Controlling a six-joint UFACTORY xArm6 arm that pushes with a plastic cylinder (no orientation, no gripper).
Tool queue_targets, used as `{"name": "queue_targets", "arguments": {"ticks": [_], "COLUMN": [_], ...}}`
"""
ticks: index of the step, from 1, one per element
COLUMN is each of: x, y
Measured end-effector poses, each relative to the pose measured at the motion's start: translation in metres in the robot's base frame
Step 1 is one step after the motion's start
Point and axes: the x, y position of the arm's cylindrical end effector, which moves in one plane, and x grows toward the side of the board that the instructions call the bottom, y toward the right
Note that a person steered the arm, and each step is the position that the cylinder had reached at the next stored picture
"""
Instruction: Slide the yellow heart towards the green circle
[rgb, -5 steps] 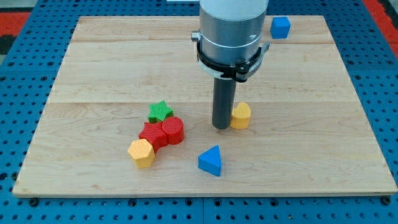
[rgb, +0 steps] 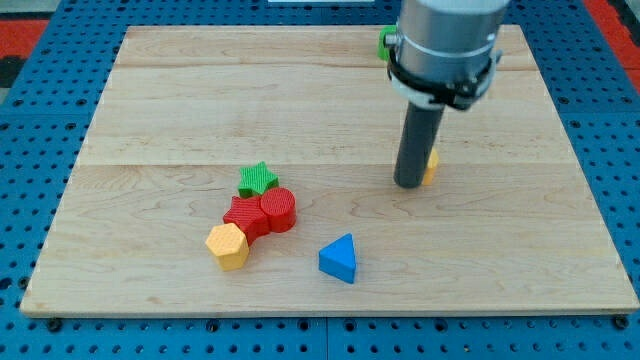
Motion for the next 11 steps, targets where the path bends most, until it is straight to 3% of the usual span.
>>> {"name": "queue_targets", "arguments": {"ticks": [1,3,4,6,7,8,10,11], "x": [-0.015,0.027,-0.002,-0.028,-0.047,-0.088,-0.063,-0.101], "y": [0.022,0.039,0.065,0.050,0.013,-0.082,-0.036,-0.016]}}
